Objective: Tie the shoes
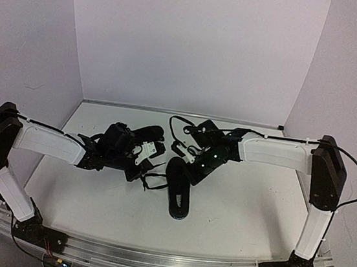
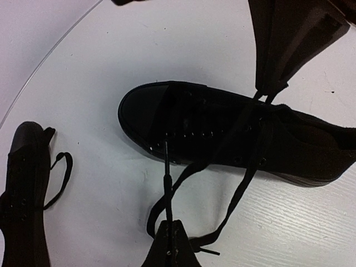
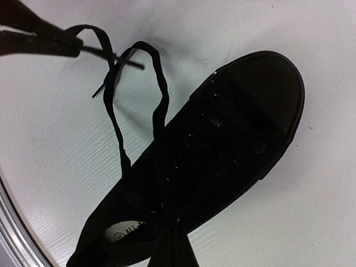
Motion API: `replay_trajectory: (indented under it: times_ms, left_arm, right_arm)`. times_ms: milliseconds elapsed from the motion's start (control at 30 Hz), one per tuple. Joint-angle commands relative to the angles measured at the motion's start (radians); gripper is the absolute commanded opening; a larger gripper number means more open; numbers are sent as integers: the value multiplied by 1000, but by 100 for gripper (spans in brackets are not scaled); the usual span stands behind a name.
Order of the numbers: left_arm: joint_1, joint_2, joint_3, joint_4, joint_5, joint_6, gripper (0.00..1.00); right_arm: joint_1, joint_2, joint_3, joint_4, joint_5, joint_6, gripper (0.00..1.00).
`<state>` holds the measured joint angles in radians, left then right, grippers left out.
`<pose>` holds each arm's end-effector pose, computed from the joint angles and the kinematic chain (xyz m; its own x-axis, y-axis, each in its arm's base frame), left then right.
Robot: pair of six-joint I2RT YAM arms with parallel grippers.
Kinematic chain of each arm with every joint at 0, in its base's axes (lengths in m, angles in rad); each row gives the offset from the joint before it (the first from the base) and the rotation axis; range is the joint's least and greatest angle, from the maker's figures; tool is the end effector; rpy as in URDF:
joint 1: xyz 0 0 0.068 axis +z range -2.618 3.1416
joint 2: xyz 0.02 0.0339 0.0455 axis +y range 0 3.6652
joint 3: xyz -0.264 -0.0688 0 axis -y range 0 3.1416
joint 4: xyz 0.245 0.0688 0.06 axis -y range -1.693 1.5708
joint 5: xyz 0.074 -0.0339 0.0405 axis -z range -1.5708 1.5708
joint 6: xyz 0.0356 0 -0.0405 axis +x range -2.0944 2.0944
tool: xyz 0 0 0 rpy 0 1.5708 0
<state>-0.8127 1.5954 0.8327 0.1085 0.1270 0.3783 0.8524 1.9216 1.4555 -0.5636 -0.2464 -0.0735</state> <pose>0.2249 -0.2440 0.1850 -0.0972 0.6356 -0.7659 0.8881 0.4028 0.2215 0.2649 0.3162 0.2119 -0.5029 -0.6835 -0.5290 -0.8520 0.4949 0.1707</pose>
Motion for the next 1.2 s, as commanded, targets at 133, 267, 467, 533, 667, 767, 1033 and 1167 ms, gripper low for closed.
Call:
replay_trajectory:
  times_ms: [133,267,467,533,667,767,1033,1167]
  left_arm:
    - [33,100,123,109,162,193,0]
    - [43,143,127,145,222,240,0]
    - [42,203,162,146,261,283,0]
    - [40,228,176,153,257,293,0]
    - [33,256,199,166,275,313,0]
    - [19,252,208,134,313,352,0]
    - [-15,209,219,-6,413,378,0]
    - [-37,204,218,-40,419,388,0]
  right_arm:
    - [3,-101,-91,136,-65,-11,0]
    - [3,-129,-119,169,-72,-28,0]
    - [3,-158,-147,203,-66,-46,0]
    - [3,-165,-157,212,-66,-52,0]
    - [3,-174,-167,220,-73,-64,0]
    - [3,-174,-169,221,-63,-67,0]
    - [3,-178,-173,232,-39,-68,0]
    - [3,-185,-178,239,-28,-68,0]
